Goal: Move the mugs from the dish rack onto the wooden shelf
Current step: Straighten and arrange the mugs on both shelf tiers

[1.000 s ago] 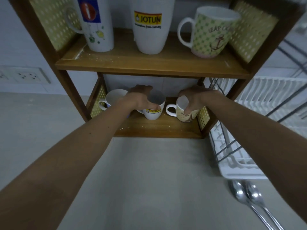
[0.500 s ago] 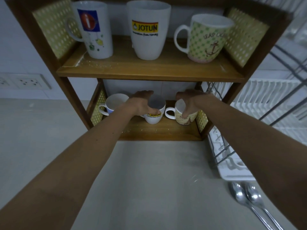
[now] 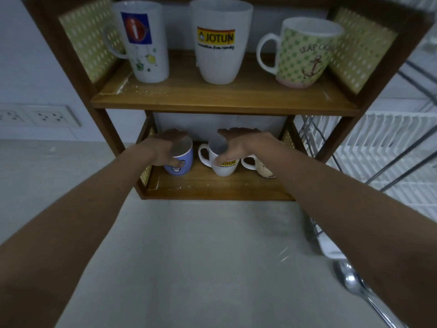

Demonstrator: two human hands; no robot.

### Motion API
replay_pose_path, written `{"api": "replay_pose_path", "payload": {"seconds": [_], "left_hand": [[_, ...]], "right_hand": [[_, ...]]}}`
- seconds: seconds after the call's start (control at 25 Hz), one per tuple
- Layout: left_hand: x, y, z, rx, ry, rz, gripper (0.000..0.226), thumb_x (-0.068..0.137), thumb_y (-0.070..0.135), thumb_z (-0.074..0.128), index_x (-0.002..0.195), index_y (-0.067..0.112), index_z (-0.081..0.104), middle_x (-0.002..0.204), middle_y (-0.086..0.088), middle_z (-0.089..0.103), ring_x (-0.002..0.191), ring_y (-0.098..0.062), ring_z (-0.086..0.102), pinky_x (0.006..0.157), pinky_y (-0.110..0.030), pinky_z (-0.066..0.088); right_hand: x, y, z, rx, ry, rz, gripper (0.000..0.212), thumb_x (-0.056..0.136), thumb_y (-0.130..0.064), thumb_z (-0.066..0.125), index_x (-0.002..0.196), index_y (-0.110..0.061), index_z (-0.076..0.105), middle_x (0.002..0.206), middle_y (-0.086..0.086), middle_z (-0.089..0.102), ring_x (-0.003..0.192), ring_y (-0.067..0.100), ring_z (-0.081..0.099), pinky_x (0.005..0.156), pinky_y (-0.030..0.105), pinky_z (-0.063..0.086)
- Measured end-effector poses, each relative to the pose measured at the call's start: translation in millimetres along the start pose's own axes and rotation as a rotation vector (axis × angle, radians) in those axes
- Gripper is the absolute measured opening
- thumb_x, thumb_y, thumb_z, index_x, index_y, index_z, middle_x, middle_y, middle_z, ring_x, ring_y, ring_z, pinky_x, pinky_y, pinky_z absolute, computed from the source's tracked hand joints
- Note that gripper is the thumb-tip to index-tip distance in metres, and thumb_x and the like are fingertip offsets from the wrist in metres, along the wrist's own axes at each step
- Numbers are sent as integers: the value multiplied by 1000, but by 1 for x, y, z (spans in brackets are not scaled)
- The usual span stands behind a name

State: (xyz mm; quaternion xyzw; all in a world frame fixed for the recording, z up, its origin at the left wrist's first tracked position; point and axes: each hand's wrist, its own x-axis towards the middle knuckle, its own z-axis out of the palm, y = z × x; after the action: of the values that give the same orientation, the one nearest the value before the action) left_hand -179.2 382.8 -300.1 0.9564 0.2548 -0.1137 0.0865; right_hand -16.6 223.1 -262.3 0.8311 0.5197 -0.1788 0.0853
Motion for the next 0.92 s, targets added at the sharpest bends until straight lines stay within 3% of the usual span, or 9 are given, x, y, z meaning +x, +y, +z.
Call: {"api": "replay_pose_path", "payload": {"seconds": [0.2,0.48,0.6,0.68,0.76,0.84,0.92], "left_hand": [[0,2,-1,16,51,-27,94,77,47,70,149,22,15,153,-9,32,134,-31,36,102,-36,37],[-3,4,-1,-41,29,-18,91,79,39,71,149,22,16,152,-10,31,133,-32,37,100,-35,38],[-4,7,2,-12,35,12,93,80,36,71,150,23,11,157,-9,23,138,-33,30,107,-41,36],[-5,9,2,-9,0,-8,97,82,35,69,152,26,4,162,-6,6,146,-33,12,115,-46,26],[-10,16,6,2,1,-26,97,83,37,67,152,28,-2,162,-5,-6,148,-33,0,117,-51,17],[-24,29,15,-15,111,-48,93,85,41,63,152,28,0,162,-7,-3,147,-34,1,116,-54,15],[-46,50,30,-80,298,-46,82,86,38,60,152,22,13,160,-11,11,146,-33,11,116,-52,15]], "right_hand": [[6,-2,3,-26,21,-9,96,71,-50,74,146,-18,22,135,10,50,117,30,51,92,44,49],[10,0,13,-70,112,-13,90,70,-47,74,142,-19,27,128,9,54,110,29,54,86,40,50],[15,-1,20,-78,128,4,91,70,-44,75,142,-18,26,128,10,52,110,30,54,82,38,45],[14,-2,27,-100,120,34,101,70,-45,76,147,-20,17,141,11,42,124,32,46,92,42,41],[4,-5,33,-74,135,66,108,74,-48,73,151,-20,3,157,11,18,141,32,24,108,47,30],[-18,-12,44,-7,272,54,100,81,-45,65,151,-17,0,160,11,6,146,30,10,114,47,23],[-54,-20,62,99,482,5,85,86,-33,60,151,-11,9,159,12,13,146,28,13,115,43,24]]}}
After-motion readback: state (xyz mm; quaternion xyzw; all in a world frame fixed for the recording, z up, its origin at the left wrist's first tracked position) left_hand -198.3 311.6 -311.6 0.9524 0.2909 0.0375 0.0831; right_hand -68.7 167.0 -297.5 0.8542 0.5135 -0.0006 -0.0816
